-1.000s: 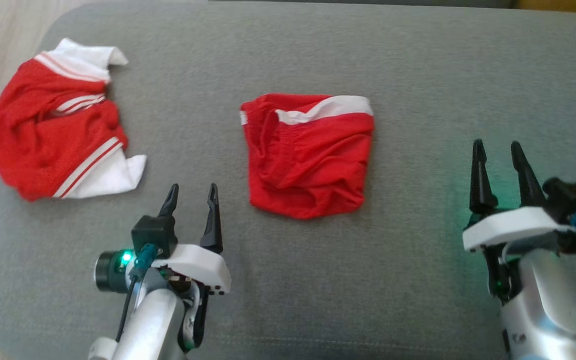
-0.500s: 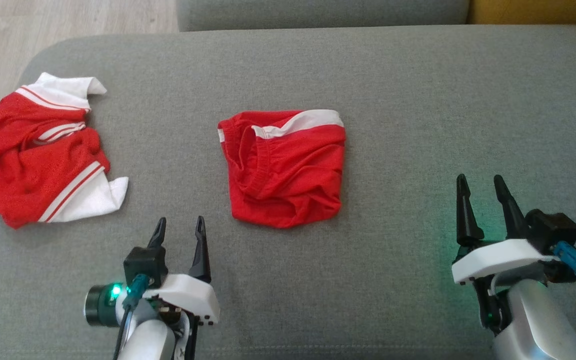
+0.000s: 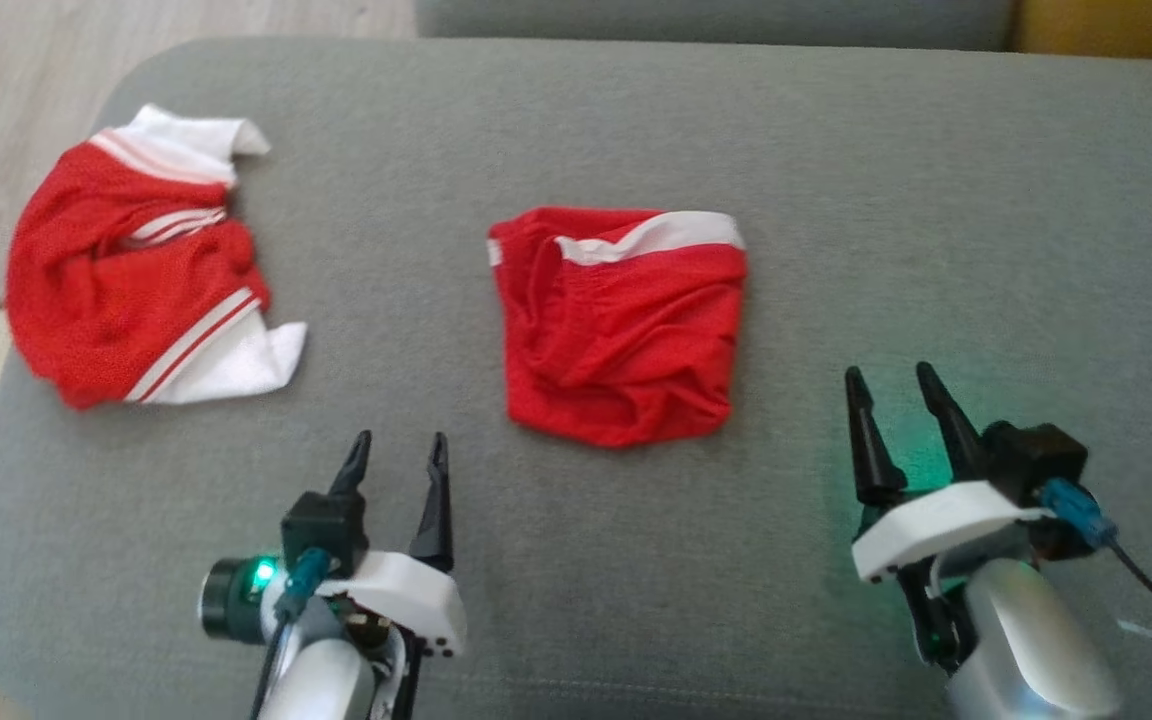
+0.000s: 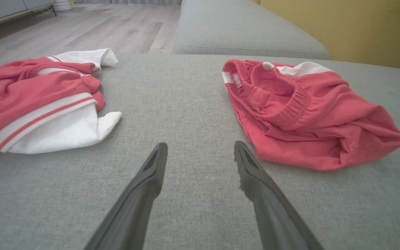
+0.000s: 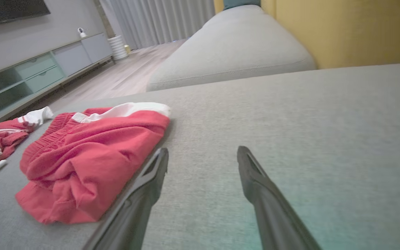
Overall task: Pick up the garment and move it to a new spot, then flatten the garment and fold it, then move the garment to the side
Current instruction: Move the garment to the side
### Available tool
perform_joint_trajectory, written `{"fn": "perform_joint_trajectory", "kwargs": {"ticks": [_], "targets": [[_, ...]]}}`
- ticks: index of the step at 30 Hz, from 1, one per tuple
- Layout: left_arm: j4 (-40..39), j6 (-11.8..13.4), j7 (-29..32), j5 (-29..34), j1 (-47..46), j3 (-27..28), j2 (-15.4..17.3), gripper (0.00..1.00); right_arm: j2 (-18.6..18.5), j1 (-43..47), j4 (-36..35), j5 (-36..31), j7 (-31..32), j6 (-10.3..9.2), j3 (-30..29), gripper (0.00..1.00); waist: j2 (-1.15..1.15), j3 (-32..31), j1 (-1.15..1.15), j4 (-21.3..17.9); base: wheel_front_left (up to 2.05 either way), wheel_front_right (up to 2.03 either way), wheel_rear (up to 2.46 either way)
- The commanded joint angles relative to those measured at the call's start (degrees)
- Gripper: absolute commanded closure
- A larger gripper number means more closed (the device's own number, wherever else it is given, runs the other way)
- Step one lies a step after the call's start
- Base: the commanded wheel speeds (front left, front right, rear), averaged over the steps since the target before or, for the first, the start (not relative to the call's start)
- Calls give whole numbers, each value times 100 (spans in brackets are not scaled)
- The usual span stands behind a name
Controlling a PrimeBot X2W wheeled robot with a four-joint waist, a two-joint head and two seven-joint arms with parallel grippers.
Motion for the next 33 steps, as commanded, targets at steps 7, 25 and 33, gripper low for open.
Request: {"fn": "perform_joint_trajectory", "kwargs": {"ticks": [7, 25, 33], "targets": [[-177, 32, -34, -127, -325, -70, 72, 0, 6, -928, 459, -39, -63, 2, 279, 0, 0, 317, 0, 720, 0, 0, 0], [-275, 130, -34, -231, -473, -148, 72, 0, 6, -1862, 2608, 107, -59, 2, 706, 100, 0, 525, 0, 952, 0, 0, 0], [-239, 55, -34, -89, -492, -39, 72, 0, -15, -1890, 2314, -99, -62, 2, 345, 100, 0, 375, 0, -32, 0, 0, 0]]}}
